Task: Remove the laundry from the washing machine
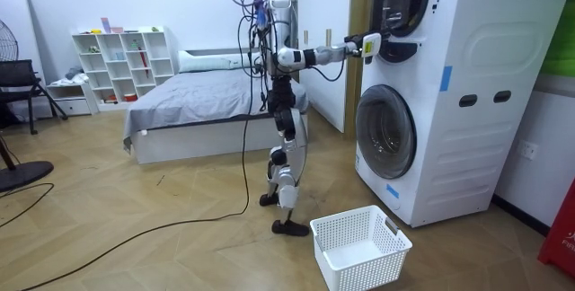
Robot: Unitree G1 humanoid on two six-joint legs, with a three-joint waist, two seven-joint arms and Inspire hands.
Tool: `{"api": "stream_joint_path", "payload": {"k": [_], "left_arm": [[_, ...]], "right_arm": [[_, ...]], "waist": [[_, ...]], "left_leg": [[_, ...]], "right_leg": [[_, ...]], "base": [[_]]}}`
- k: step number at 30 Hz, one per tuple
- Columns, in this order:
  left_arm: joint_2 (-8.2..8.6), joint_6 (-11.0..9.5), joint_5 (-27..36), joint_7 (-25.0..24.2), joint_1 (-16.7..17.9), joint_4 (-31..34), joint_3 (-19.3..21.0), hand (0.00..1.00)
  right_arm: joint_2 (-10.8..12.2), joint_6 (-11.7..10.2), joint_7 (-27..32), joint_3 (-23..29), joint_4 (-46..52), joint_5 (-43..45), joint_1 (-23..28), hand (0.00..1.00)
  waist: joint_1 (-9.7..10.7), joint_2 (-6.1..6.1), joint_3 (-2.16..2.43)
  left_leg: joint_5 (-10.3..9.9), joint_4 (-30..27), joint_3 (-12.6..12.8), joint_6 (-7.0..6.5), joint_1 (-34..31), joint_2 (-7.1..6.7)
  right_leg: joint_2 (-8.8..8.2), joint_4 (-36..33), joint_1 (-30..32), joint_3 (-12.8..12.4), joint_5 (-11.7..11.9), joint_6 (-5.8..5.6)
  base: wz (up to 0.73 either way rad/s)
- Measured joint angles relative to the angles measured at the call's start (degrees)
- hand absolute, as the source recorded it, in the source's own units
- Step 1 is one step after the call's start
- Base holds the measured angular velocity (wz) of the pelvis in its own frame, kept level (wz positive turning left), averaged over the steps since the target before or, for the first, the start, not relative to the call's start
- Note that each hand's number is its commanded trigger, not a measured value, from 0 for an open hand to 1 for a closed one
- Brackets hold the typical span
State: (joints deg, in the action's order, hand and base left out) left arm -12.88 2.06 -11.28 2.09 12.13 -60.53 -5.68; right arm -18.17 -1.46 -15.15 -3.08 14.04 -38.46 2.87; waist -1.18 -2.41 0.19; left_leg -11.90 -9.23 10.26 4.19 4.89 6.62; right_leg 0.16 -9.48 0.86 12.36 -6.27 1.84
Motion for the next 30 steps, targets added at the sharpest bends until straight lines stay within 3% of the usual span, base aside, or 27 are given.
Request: {"api": "stream_joint_path", "payload": {"k": [5, 13, 19, 30], "left_arm": [[-0.07, -0.4, 0.45, 0.05, -0.41, -1.56, -0.1, 0.0], [-0.64, -0.25, 0.46, -0.57, -1.69, -2.51, -0.23, 0.0], [-1.38, 0.18, 0.41, -0.71, -2.86, -2.59, -3.58, 0.0], [-2.39, 0.15, 0.37, -2.75, -3.29, -2.58, -4.54, 0.0]], "right_arm": [[0.41, 0.08, 0.03, 0.04, 3.83, 0.19, -0.15, 0.0], [0.88, 0.08, -4.51, -0.73, 7.0, 0.2, -3.65, 0.0], [0.85, 0.16, -7.74, -2.96, 7.21, 0.32, -3.8, 0.0], [2.36, -0.34, -10.02, -6.54, 7.21, 0.8, -3.81, 0.0]], "waist": [[-0.02, -0.02, -0.08], [0.0, -0.55, -0.41], [0.67, -0.6, -0.4], [0.51, -0.96, -0.25]], "left_leg": [[0.0, 0.15, 1.95, 0.0, 0.68, 0.0], [0.0, 0.57, 2.14, 0.0, 0.84, 0.1], [0.0, 0.56, 2.19, 0.0, 0.67, 0.15], [0.07, 0.39, 2.42, -0.03, 0.76, 0.72]], "right_leg": [[0.04, -0.17, 0.08, -0.91, -0.02, -0.01], [0.16, -0.13, -0.02, -1.09, -0.02, -0.01], [0.31, -0.28, 0.31, -1.4, -0.05, -0.01], [0.77, -1.18, 1.25, -1.46, 0.23, 0.81]], "base": [[-0.17], [0.01], [0.0], [-0.06]]}}
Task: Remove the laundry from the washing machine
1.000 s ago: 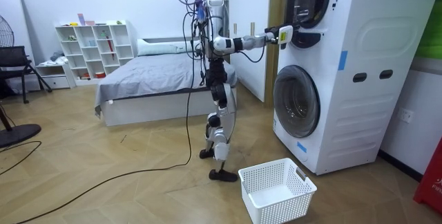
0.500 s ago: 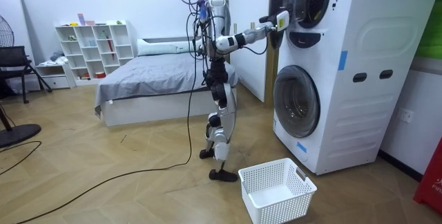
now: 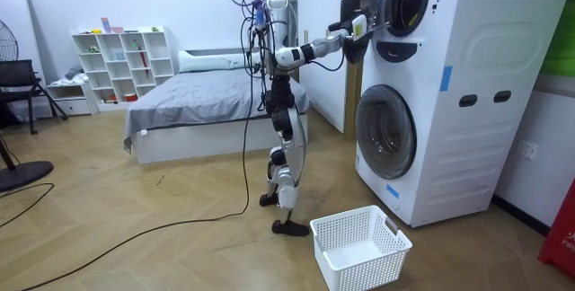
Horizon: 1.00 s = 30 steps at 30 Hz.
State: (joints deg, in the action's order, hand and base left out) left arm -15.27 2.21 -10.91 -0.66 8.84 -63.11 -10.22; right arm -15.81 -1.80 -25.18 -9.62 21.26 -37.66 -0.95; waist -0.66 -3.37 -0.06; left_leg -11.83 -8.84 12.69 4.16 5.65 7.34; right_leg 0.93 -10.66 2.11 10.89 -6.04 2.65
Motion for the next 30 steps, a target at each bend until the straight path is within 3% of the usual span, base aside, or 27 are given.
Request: {"api": "stream_joint_path", "payload": {"k": [14, 23, 30], "left_arm": [[-0.76, -0.09, 0.01, 0.03, -0.85, -0.76, -0.72, 0.0], [-0.73, -0.22, 0.07, 0.06, -1.39, -1.25, -0.53, 0.0], [-0.74, -0.23, 0.41, 0.03, -1.36, -1.1, 0.0, 0.0]], "right_arm": [[0.09, -0.15, 0.05, -0.53, -0.28, -0.11, 0.54, 0.0], [0.87, -1.68, 0.01, -0.58, -0.52, 0.49, 1.62, 0.0], [2.11, -3.26, 0.01, -2.73, -3.08, -3.5, 1.69, 0.0]], "waist": [[-0.41, -0.74, -0.12], [-2.0, -0.68, -0.13], [-4.53, -0.76, -0.09]], "left_leg": [[0.05, -0.71, -0.55, 0.09, -0.05, 0.2], [0.4, -1.26, -2.03, 0.65, -1.0, 0.55], [1.64, -1.4, -2.56, 1.45, -1.24, 1.27]], "right_leg": [[-0.03, 0.03, -0.58, 0.68, 0.2, 0.31], [0.12, -0.08, -0.41, 1.95, -0.11, 0.86], [0.25, -0.12, -0.43, 2.88, -0.71, 1.72]], "base": [[0.01], [0.06], [0.06]]}}
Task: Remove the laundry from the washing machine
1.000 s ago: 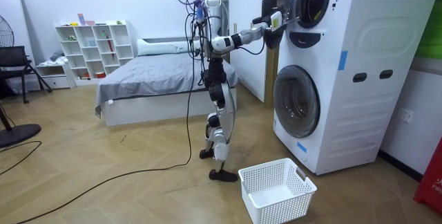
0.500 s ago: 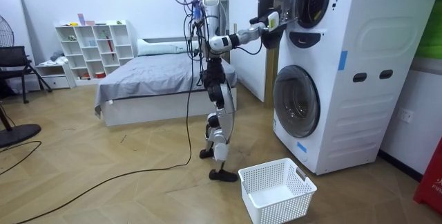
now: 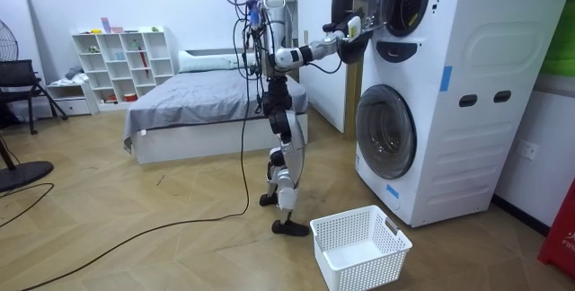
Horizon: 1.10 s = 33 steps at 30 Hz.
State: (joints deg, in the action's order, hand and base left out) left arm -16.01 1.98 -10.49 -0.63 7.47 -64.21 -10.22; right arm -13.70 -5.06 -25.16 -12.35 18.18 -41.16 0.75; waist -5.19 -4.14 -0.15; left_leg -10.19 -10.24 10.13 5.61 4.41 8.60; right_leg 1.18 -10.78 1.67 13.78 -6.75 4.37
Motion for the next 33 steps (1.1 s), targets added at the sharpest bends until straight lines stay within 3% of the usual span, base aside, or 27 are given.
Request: {"api": "stream_joint_path", "payload": {"k": [10, 14, 16, 17, 18, 23, 27, 31, 33], "left_arm": [[0.03, 0.01, 1.98, 0.0, 0.63, 0.12, 1.25, 0.0], [-0.03, 0.0, 2.06, 0.04, 0.79, 0.89, 2.65, 0.0], [-0.2, -0.01, 2.94, 0.13, 0.78, 0.86, 2.69, 0.0], [-0.51, -0.16, 3.89, 0.15, 0.55, 0.84, 2.84, 0.0], [-0.64, -0.26, 4.21, 0.21, 0.51, 0.72, 3.49, 0.0], [-0.39, -0.26, 5.52, 0.04, 0.65, -0.08, 3.75, 0.0], [-0.31, -0.27, 6.52, -0.01, 0.65, -0.62, 4.48, 0.0], [-0.31, -0.27, 6.52, -0.01, 0.35, -0.48, 4.48, 0.0], [-0.22, -0.32, 6.54, 0.0, -0.28, -0.48, 4.48, 0.0]], "right_arm": [[-0.25, -1.57, -2.05, -3.9, -1.31, -2.28, -0.01, 0.0], [-0.25, -1.72, -4.39, -7.83, -1.31, -3.51, -0.42, 0.0], [-0.29, -0.79, -5.13, -10.77, -1.31, -4.34, -2.12, 0.0], [-0.31, 0.13, -6.34, -13.26, -1.31, -4.16, -3.85, 0.0], [-0.23, 1.18, -8.06, -15.25, -1.31, -2.75, -5.65, 0.0], [-0.22, 3.35, -13.71, -16.72, -1.3, 1.26, -8.94, 0.0], [-0.25, 3.89, -15.84, -16.71, -1.3, 1.51, -8.99, 0.0], [-0.27, 3.96, -16.33, -16.71, -1.3, 3.1, -9.0, 0.0], [-0.77, 3.97, -16.37, -16.65, -1.3, 3.28, -8.99, 0.0]], "waist": [[-1.74, -0.43, 0.11], [-4.14, -1.22, 0.33], [-5.45, -1.84, 0.43], [-6.18, -2.14, 0.43], [-6.71, -2.65, 0.72], [-9.73, -3.0, 0.76], [-9.73, -2.62, 0.43], [-9.47, -2.45, 0.19], [-9.38, -2.46, -0.16]], "left_leg": [[1.77, -0.38, 0.04, 0.72, -1.73, 0.63], [2.53, -0.45, 0.01, 0.55, -2.91, 0.6], [3.0, -0.49, 0.0, 0.64, -3.1, 0.58], [3.16, -0.51, -0.05, 0.66, -3.56, 0.58], [3.2, -0.61, -1.02, 0.74, -3.9, 0.53], [2.84, -0.52, -2.91, 0.29, -4.02, -0.45], [2.11, -0.19, -4.01, -0.43, -4.16, -1.49], [1.96, 0.59, -4.09, -0.71, -3.8, -2.02], [1.77, 0.88, -4.1, -0.98, -3.72, -2.22]], "right_leg": [[-0.1, -1.06, 0.86, 2.49, -0.65, 1.13], [-0.22, -1.29, 1.58, 3.74, -0.95, 2.01], [-0.29, -1.42, 1.51, 4.06, -1.16, 2.28], [-0.29, -1.4, 1.59, 4.43, -1.3, 2.26], [-0.35, -1.23, 1.55, 5.16, -1.19, 2.01], [-1.56, -0.96, 0.19, 7.5, -1.72, 0.77], [-2.46, -0.95, -0.67, 8.36, -1.77, -0.26], [-2.94, -0.97, -0.68, 8.34, -1.7, -0.24], [-3.06, -0.97, -0.7, 8.36, -1.87, -0.54]], "base": [[0.14], [0.15], [0.26], [0.42], [0.42], [0.33], [0.14], [0.02], [0.0]]}}
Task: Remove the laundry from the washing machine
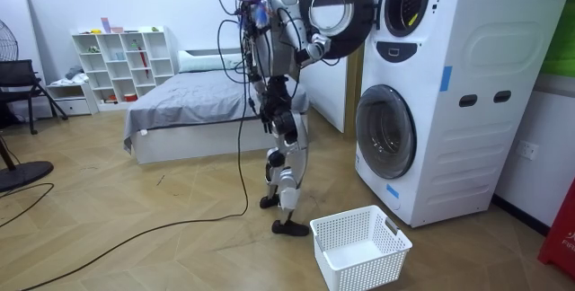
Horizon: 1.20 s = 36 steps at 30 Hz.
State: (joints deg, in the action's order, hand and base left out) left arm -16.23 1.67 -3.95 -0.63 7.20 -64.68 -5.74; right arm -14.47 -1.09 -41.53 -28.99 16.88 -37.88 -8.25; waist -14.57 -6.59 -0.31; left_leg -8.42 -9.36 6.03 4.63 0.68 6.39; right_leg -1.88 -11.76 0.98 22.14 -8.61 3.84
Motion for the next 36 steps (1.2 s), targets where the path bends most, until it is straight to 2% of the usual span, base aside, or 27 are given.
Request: {"api": "stream_joint_path", "payload": {"k": [3, 6, 15, 21, 22, 25, 27, 31, 33, 36], "left_arm": [[0.03, -0.38, 0.04, 0.03, -0.86, 0.01, 0.03, 0.0], [0.05, -0.39, 0.08, 0.06, -1.29, 0.0, 0.01, 0.0], [0.2, -0.3, -0.03, 0.13, -1.26, -0.02, 0.04, 0.0], [0.6, -0.24, 0.0, 0.54, -1.02, 0.09, 1.16, 0.0], [0.69, -0.24, 0.13, 0.76, -0.96, 0.11, 1.3, 0.0], [0.87, -0.24, 2.22, 1.99, -0.36, 0.06, 1.35, 0.0], [1.05, -0.33, 2.29, 2.82, 0.08, 0.05, 1.5, 0.0], [1.19, -0.34, 3.53, 3.58, 1.29, -0.03, 1.57, 0.0], [2.22, -0.54, 3.24, 4.15, 1.73, -0.03, 3.32, 0.0], [3.22, -1.59, 3.28, 4.31, 1.93, -0.05, 5.31, 0.0]], "right_arm": [[-0.89, 0.01, -0.41, 0.45, -0.01, 0.26, -0.02, 0.0], [-1.78, 0.33, -0.5, 1.01, 0.0, 0.27, -0.01, 0.0], [-3.73, 2.51, -0.81, 1.51, 0.0, 2.2, 0.05, 0.0], [-4.14, 2.52, -0.4, 1.95, 0.0, 4.92, 0.48, 0.0], [-3.97, 2.53, -0.33, 2.42, 0.0, 5.85, 0.63, 0.0], [-4.02, 2.52, 2.08, 5.61, 0.01, 10.7, 2.02, 0.0], [-4.28, 2.5, 5.65, 8.89, -0.02, 16.4, 4.18, 0.0], [-4.58, 2.48, 11.91, 13.16, -0.32, 21.02, 7.37, 0.0], [-4.47, 2.39, 14.99, 16.99, -0.37, 22.88, 8.03, 0.0], [-4.13, 1.71, 18.8, 21.75, -0.34, 23.98, 8.02, 0.0]], "waist": [[0.11, -0.19, -0.37], [0.18, -0.32, -0.53], [0.31, -0.41, -0.52], [0.58, -0.37, -0.54], [1.14, -0.4, -0.52], [1.97, -0.33, -0.57], [3.06, -0.29, -0.58], [5.05, 0.06, -0.77], [6.83, 0.89, -0.56], [8.26, 1.74, -0.21]], "left_leg": [[-0.17, 0.26, 0.06, -0.15, 0.01, -0.15], [-0.52, 0.28, 0.25, -0.18, 0.02, -0.2], [-0.69, 0.3, 1.82, -0.17, 0.47, -0.25], [-0.69, 0.7, 2.29, -0.16, 1.27, -0.25], [-0.7, 0.71, 2.36, -0.16, 1.4, -0.24], [-0.73, 0.71, 2.45, -0.15, 1.7, -0.33], [-0.76, 0.71, 2.19, -0.16, 1.65, -0.37], [-0.77, 0.84, 3.13, -0.16, 2.72, -0.35], [-1.19, 0.84, 3.24, -0.3, 2.99, -0.29], [-1.33, 0.9, 3.65, -0.41, 3.35, -0.33]], "right_leg": [[-0.04, 0.17, 0.08, -0.05, -0.05, -0.29], [-0.07, 0.27, 0.08, -0.24, -0.28, -0.64], [0.08, 1.2, -0.08, -1.57, -0.42, -0.86], [0.24, 1.83, -0.49, -1.99, -0.39, -0.99], [0.25, 1.88, -0.6, -2.0, -0.36, -1.01], [0.17, 2.06, -1.23, -1.68, -0.31, -1.12], [0.18, 2.08, -1.2, -1.77, -0.26, -1.19], [0.27, 2.06, -1.95, -2.71, -0.14, -1.24], [0.43, 2.1, -2.12, -3.19, -0.09, -1.33], [0.42, 2.02, -2.12, -3.65, 0.05, -1.44]], "base": [[0.0], [0.0], [-0.08], [-0.01], [0.05], [0.06], [0.0], [-0.12], [-0.07], [-0.1]]}}
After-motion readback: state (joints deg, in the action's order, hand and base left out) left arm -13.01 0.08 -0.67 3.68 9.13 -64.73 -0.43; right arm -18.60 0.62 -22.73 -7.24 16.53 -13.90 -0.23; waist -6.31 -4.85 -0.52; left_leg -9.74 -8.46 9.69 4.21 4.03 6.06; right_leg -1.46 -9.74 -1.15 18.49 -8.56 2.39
